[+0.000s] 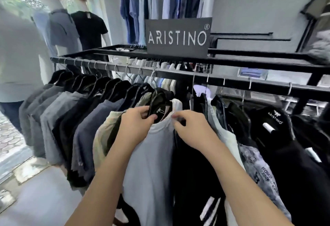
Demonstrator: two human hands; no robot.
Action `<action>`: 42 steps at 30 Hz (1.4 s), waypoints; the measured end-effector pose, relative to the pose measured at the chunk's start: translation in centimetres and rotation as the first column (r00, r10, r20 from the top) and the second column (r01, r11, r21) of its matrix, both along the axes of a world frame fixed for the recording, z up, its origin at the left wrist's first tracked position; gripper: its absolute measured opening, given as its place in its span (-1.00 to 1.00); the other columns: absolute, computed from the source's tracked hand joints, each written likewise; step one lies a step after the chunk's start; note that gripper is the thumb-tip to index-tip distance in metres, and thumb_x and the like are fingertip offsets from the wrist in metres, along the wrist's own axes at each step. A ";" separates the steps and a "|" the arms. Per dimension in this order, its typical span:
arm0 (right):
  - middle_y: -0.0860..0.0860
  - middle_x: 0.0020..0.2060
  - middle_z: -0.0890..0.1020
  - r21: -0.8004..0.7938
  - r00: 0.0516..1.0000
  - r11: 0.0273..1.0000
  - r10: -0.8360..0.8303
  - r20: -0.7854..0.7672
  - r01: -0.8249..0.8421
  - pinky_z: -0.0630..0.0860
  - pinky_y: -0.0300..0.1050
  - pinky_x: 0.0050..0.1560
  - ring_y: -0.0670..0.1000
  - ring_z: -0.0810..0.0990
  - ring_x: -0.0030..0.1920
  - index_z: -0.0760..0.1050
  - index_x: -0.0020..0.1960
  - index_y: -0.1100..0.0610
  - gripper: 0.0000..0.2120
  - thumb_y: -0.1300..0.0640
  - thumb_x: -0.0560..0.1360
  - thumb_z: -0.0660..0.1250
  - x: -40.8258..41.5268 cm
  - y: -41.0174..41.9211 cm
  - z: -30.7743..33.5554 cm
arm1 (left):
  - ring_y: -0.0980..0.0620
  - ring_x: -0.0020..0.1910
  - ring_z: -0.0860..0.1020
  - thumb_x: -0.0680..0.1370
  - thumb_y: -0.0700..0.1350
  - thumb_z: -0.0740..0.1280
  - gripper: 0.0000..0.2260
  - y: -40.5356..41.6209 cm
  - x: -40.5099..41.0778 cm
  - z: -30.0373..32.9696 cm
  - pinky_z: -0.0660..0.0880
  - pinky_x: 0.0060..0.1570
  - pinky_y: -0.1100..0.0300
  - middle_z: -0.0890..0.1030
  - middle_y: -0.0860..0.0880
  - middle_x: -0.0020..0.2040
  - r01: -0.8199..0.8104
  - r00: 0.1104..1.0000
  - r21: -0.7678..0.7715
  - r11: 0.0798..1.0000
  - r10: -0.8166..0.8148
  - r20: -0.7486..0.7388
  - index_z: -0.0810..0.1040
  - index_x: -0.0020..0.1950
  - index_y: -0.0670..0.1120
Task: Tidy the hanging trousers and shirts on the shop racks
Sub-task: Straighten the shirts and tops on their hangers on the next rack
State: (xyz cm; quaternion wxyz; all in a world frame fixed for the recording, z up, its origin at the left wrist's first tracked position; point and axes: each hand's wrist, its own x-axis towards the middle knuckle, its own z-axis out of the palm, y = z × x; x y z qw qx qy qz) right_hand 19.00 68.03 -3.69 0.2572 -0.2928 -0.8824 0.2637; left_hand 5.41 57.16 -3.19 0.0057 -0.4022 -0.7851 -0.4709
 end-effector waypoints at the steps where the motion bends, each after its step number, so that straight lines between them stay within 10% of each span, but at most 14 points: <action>1: -0.06 -0.04 0.67 -0.029 1.000 1.000 -0.009 0.010 0.009 0.54 -0.16 0.08 -0.08 0.63 -0.06 0.63 0.12 -0.07 -0.78 0.06 0.52 0.30 0.0 0.2 -0.3 | 0.28 -0.25 0.60 0.47 -0.16 0.42 -0.94 0.8 -0.5 0.1 0.50 -0.14 0.28 0.65 0.22 -0.33 0.033 0.999 0.018 0.999 -0.034 0.030 0.65 -0.16 -0.01; 5: -0.09 -0.03 0.67 -0.060 0.994 0.998 -0.004 0.108 0.010 0.54 -0.08 0.13 -0.09 0.62 -0.01 0.60 0.16 -0.06 -0.73 0.03 0.48 0.32 -0.5 0.3 -0.7 | 0.44 -0.31 0.52 0.48 -0.19 0.42 -0.92 3.8 -1.8 1.0 0.41 -0.21 0.48 0.61 0.23 -0.31 0.140 0.990 0.063 0.988 -0.141 0.018 0.65 -0.12 -0.01; 13: -0.15 0.00 0.65 -0.054 0.993 0.998 -0.035 0.109 0.042 0.51 -0.21 0.13 -0.18 0.59 0.02 0.59 0.18 -0.07 -0.73 0.00 0.50 0.31 -1.2 0.5 -1.5 | -0.01 -0.29 0.54 0.50 -0.14 0.36 -0.85 7.7 -2.8 0.6 0.32 -0.37 0.40 0.64 -0.05 -0.34 0.153 0.988 0.060 0.986 -0.152 -0.023 0.58 -0.22 -0.19; 19: -0.18 -0.05 0.63 -0.065 0.994 0.992 -0.113 -0.011 0.112 0.52 -0.21 0.13 -0.21 0.57 0.01 0.62 0.05 -0.11 -0.83 0.01 0.50 0.32 -1.5 0.6 -2.4 | 0.12 -0.49 0.26 0.54 -0.19 0.33 -0.62 7.8 -3.3 -1.9 0.27 -0.45 0.38 0.34 0.04 -0.54 0.157 0.988 0.029 0.987 -0.157 0.001 0.28 -0.44 -0.02; 23: -0.15 -0.08 0.62 -0.063 0.970 0.976 -0.213 -0.120 0.206 0.51 -0.30 0.07 -0.21 0.58 -0.04 0.64 -0.04 -0.05 -0.88 0.09 0.50 0.35 -1.7 0.7 -2.3 | 0.14 -0.51 0.31 0.57 -0.18 0.32 -0.89 8.0 -3.4 -2.3 0.31 -0.43 0.44 0.42 0.03 -0.48 0.159 0.987 0.028 0.987 -0.159 -0.013 0.58 -0.14 -0.15; 26: -0.09 -0.16 0.57 -0.002 0.910 0.926 -0.373 -0.184 0.379 0.47 -0.26 -0.02 -0.14 0.55 -0.15 0.60 -0.12 0.03 -0.92 0.11 0.49 0.33 -1.8 0.9 -2.0 | 0.01 -0.21 0.54 0.56 -0.11 0.35 -0.60 8.4 -3.6 -2.7 0.41 -0.16 0.39 0.64 -0.13 -0.14 0.137 0.988 -0.064 0.988 -0.141 -0.064 0.46 0.39 -0.07; 31: -0.10 -0.21 0.52 0.078 0.839 0.875 -0.429 -0.334 0.478 0.39 -0.28 -0.09 -0.09 0.50 -0.24 0.58 -0.14 0.04 -0.94 0.16 0.46 0.35 -1.8 0.8 -1.7 | -0.01 0.27 0.44 0.51 -0.19 0.40 -0.60 6.3 1.2 -3.5 0.24 0.30 0.36 0.52 -0.04 0.25 0.150 0.911 0.238 0.959 -0.041 -0.411 0.50 0.35 -0.15; 34: -0.07 -0.11 0.54 0.165 0.793 0.810 -0.474 -0.383 0.563 0.42 -0.18 0.05 -0.03 0.49 -0.07 0.62 -0.07 0.01 -0.88 0.18 0.43 0.39 -0.7 1.7 -1.2 | 0.32 0.36 0.22 0.52 -0.10 0.38 -0.45 6.1 4.8 -5.3 0.03 0.25 0.62 0.31 0.22 0.35 0.373 0.927 0.122 0.920 -0.363 -0.099 0.30 0.48 -0.02; 37: -0.03 0.01 0.53 0.277 0.813 0.765 -0.539 -0.220 0.582 0.43 0.00 0.14 0.06 0.43 0.09 0.66 -0.05 -0.07 -0.82 0.16 0.40 0.43 0.6 2.5 -1.7 | 0.28 0.44 0.19 0.46 -0.11 0.36 -0.31 6.8 4.7 -7.9 0.20 0.40 0.35 0.26 0.24 0.44 0.492 0.868 -0.009 0.871 -0.490 0.077 0.14 0.51 0.14; 42: -0.08 0.03 0.62 0.250 0.861 0.824 -0.495 -0.117 0.508 0.49 -0.04 0.13 0.00 0.54 0.07 0.65 0.10 -0.07 -0.73 0.21 0.50 0.33 2.7 3.1 -2.1 | 0.34 -0.11 0.56 0.45 -0.35 0.18 -0.31 5.4 1.1 -7.5 0.48 -0.19 0.44 0.56 0.23 0.13 0.516 0.845 -0.086 0.852 -0.490 0.216 0.22 0.42 0.28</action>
